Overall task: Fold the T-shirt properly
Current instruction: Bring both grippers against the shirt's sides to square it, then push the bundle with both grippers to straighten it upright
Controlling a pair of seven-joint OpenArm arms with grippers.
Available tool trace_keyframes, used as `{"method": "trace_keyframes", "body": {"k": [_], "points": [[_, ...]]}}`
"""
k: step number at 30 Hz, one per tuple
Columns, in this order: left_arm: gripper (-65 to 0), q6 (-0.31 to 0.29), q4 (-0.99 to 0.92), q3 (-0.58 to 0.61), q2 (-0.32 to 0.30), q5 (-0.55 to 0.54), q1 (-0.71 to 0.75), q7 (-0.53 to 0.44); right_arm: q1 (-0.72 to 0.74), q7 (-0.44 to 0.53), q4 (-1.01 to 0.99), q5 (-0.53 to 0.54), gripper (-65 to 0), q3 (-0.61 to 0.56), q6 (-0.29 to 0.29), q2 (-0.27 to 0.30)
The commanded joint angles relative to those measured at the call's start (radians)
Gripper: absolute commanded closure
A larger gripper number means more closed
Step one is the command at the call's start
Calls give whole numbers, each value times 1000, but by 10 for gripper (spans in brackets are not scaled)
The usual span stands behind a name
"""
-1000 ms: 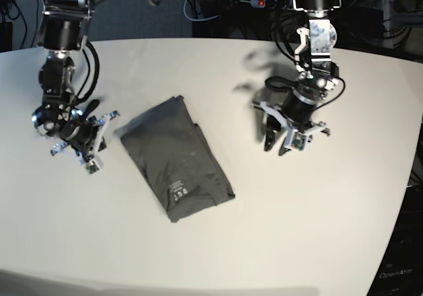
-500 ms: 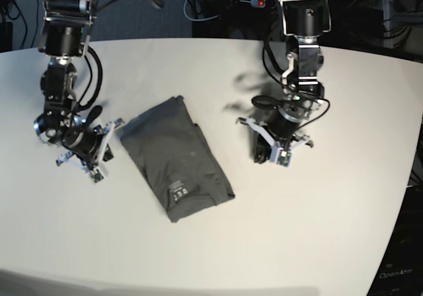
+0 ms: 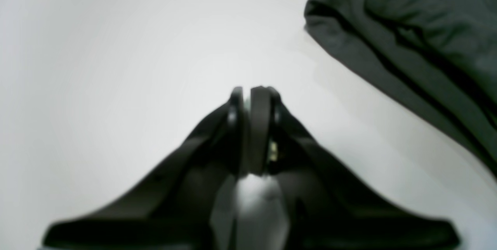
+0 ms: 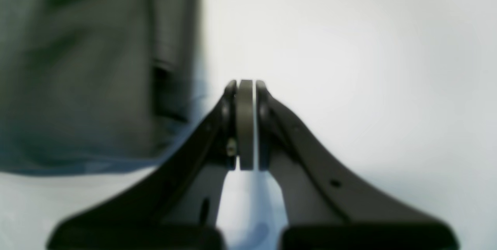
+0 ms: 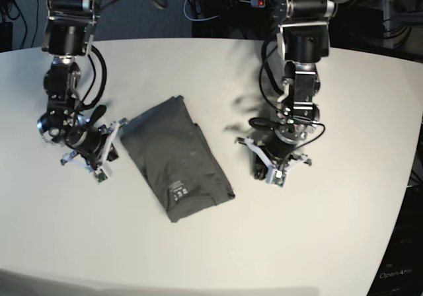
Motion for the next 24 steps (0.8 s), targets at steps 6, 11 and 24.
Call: {"method": "trace_keyframes", "body": {"k": [6, 11, 24], "points": [[-37, 3, -25, 1, 5, 1, -61, -30, 21, 21, -68, 13, -7, 3, -6, -4], [-37, 3, -81, 3, 5, 1, -110, -27, -14, 21, -62, 13, -7, 9, -6, -7], [-37, 5, -210, 143, 68, 1, -190, -34, -119, 21, -54, 15, -7, 12, -6, -41]]}}
